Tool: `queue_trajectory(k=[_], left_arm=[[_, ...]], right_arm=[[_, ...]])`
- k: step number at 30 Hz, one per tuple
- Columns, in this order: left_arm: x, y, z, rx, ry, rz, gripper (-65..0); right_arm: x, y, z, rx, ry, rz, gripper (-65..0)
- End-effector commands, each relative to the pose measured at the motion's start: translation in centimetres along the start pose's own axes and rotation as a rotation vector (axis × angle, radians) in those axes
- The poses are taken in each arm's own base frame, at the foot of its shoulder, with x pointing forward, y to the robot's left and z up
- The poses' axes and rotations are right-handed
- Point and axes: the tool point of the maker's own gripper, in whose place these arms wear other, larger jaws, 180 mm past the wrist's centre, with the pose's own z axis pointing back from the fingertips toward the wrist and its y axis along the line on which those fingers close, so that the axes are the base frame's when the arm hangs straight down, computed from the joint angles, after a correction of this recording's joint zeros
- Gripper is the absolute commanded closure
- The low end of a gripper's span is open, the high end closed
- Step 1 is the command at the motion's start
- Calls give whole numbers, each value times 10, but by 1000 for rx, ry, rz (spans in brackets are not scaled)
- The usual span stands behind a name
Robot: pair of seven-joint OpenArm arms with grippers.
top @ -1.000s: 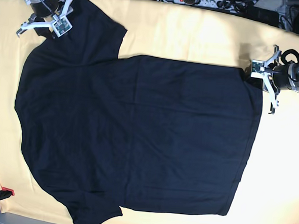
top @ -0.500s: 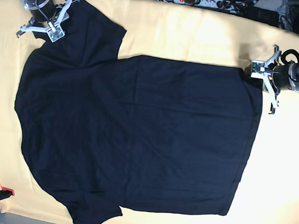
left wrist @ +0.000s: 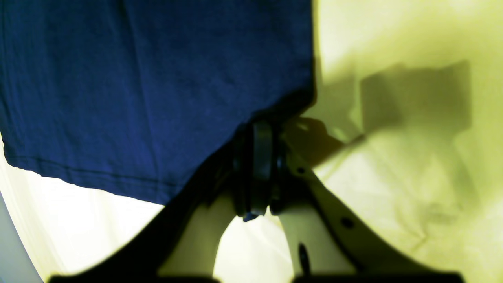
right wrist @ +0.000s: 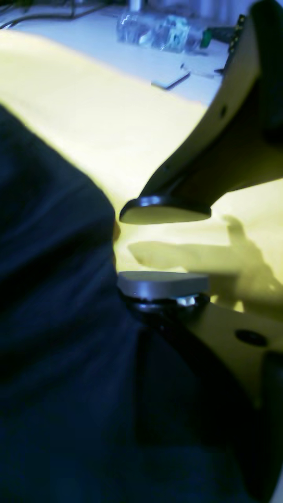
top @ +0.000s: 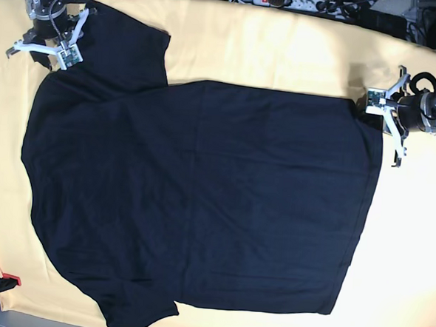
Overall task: Fold the T-shirt properly
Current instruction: 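Grasp the shirt edge with the left gripper and the sleeve with the right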
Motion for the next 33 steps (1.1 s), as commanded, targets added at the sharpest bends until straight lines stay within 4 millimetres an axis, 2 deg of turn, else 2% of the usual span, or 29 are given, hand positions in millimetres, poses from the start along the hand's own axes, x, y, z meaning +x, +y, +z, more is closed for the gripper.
queue_trajectory(k=[1,5,12,20,27,33], left_arm=[[0,11,8,20,1,-21,0],[0,11,8,20,1,-21,0],[0,11,8,20,1,-21,0],[0,11,8,20,1,-21,0],[0,11,8,20,1,-21,0],[0,10,8,19,1,-20,0]], right_arm=[[9,-11,0,-31,-29,6,-227],[16,-10,-3,-12,-46,17,-227],[25,-20,-6,-44,-68,8,-227],[31,-11,-8,20,-90,18,-227],[22,-3,-20,63,-70,19,-227],[15,-11,-37,48,-39,4,-227]])
